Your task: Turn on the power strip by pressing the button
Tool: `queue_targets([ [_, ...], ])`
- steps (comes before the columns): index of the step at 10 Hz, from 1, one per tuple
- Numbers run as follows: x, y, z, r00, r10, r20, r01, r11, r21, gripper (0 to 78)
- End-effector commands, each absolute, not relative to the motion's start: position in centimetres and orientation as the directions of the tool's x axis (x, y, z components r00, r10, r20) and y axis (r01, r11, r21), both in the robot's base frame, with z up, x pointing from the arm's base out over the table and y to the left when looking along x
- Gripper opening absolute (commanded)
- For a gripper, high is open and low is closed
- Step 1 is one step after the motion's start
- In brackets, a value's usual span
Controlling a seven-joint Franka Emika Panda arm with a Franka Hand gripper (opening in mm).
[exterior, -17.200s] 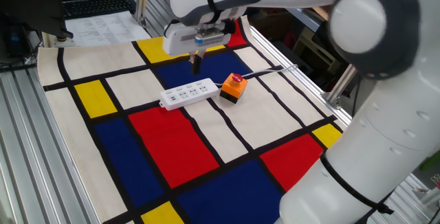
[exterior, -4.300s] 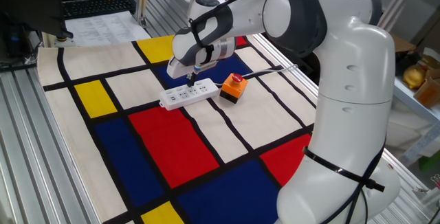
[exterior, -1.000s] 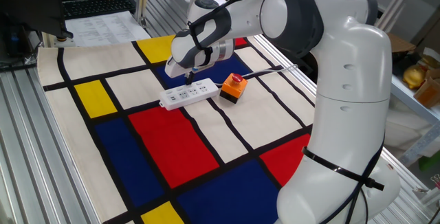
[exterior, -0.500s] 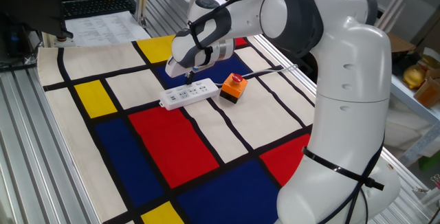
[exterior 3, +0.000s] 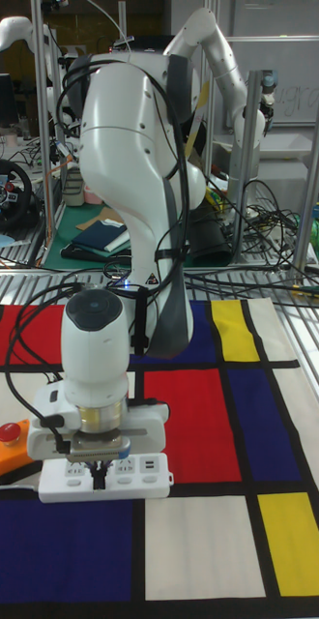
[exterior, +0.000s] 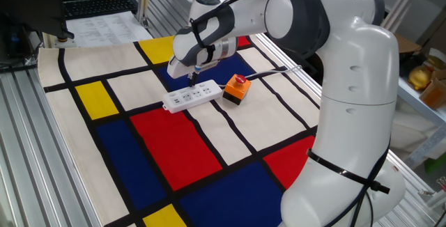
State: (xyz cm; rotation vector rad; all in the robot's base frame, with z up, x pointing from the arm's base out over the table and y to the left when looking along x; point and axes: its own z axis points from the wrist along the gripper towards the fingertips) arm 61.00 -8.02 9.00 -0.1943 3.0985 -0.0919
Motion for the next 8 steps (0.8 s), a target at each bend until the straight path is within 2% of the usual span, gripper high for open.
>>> queue_targets([
  [1, 60.6, -7.2, 10.8, -0.995, -0.104, -0.007, -0.103, 0.993, -0.062, 0.0],
  [3, 60.6, -6.8, 11.7, -0.995, -0.099, 0.003, -0.099, 0.993, -0.066, 0.0],
  [8, 60.6, -8.0, 11.1, -0.992, -0.130, 0.003, -0.130, 0.988, -0.080, 0.0],
])
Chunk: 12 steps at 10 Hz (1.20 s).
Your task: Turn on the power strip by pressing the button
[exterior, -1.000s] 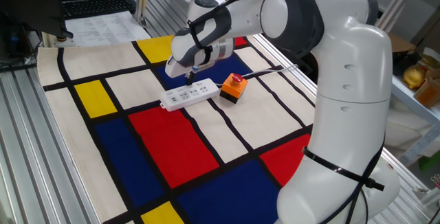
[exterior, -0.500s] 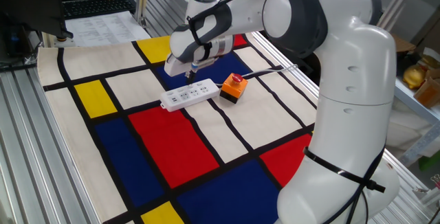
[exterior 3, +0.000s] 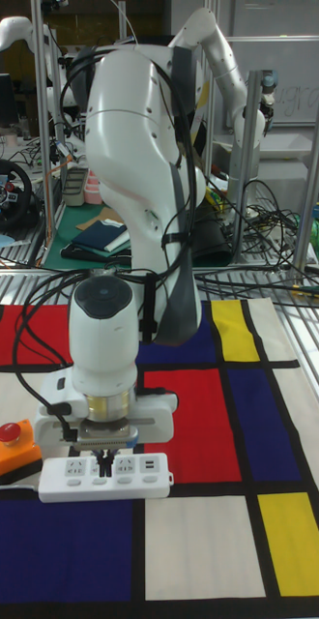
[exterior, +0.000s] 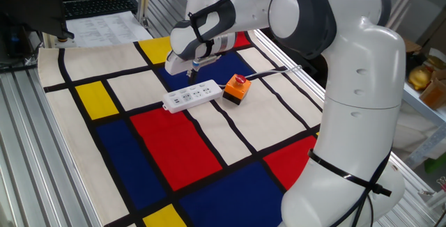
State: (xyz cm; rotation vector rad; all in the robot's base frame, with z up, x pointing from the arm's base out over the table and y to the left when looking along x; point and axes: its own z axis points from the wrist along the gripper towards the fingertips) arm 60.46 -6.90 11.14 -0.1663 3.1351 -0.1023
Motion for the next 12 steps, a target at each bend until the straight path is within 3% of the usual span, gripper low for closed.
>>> queue_targets([
  [1, 60.5, -8.9, 10.7, -0.990, -0.138, -0.001, -0.138, 0.988, -0.070, 0.0],
  [12, 60.6, -8.9, 9.5, -0.989, -0.148, -0.004, -0.147, 0.987, -0.064, 0.0],
])
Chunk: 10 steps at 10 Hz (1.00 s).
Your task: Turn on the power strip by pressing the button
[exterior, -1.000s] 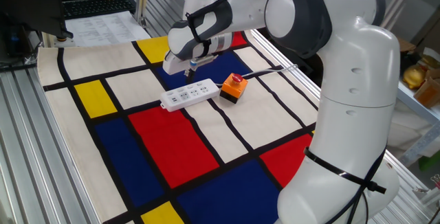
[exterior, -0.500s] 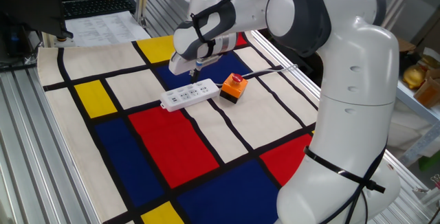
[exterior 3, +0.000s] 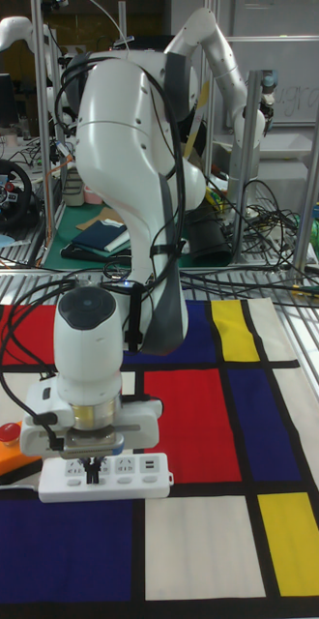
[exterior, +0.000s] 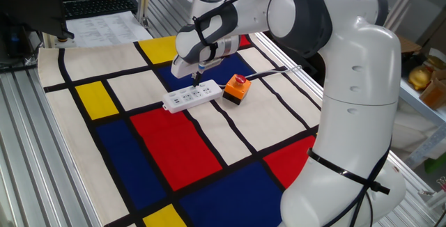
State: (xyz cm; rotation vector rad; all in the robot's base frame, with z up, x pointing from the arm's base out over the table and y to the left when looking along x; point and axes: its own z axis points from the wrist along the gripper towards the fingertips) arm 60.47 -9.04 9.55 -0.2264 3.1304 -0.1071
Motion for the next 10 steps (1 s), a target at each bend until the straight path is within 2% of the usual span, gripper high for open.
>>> queue_targets([
  [1, 60.62, -8.85, 9.54, -0.989, -0.149, -0.005, -0.148, 0.987, -0.063, 0.0],
  [10, 60.03, -8.18, 8.91, -0.989, -0.144, -0.012, -0.143, 0.987, -0.067, 0.0],
])
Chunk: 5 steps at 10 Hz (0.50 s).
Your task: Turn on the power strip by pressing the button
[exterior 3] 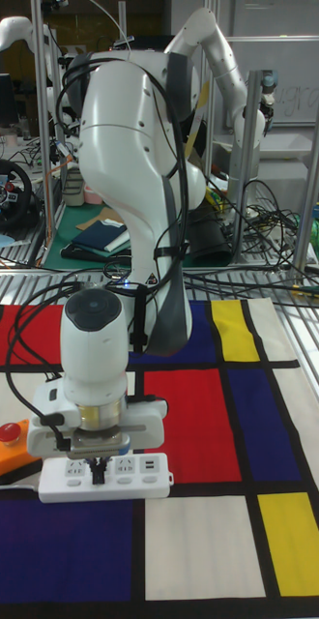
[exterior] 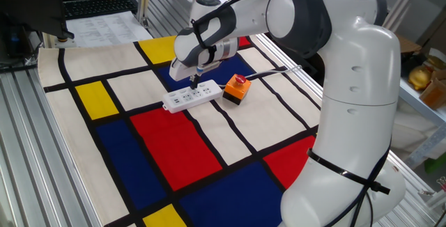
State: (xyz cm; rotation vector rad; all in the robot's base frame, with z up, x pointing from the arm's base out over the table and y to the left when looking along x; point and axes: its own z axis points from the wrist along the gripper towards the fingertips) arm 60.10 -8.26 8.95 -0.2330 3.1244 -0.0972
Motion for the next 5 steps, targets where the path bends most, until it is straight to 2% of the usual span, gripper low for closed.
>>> queue_targets([
  [1, 60.03, -8.18, 8.91, -0.990, -0.141, -0.014, -0.140, 0.988, -0.067, 0.0],
  [5, 60.43, -8.49, 9.30, -0.990, -0.141, -0.013, -0.140, 0.988, -0.065, 0.0],
])
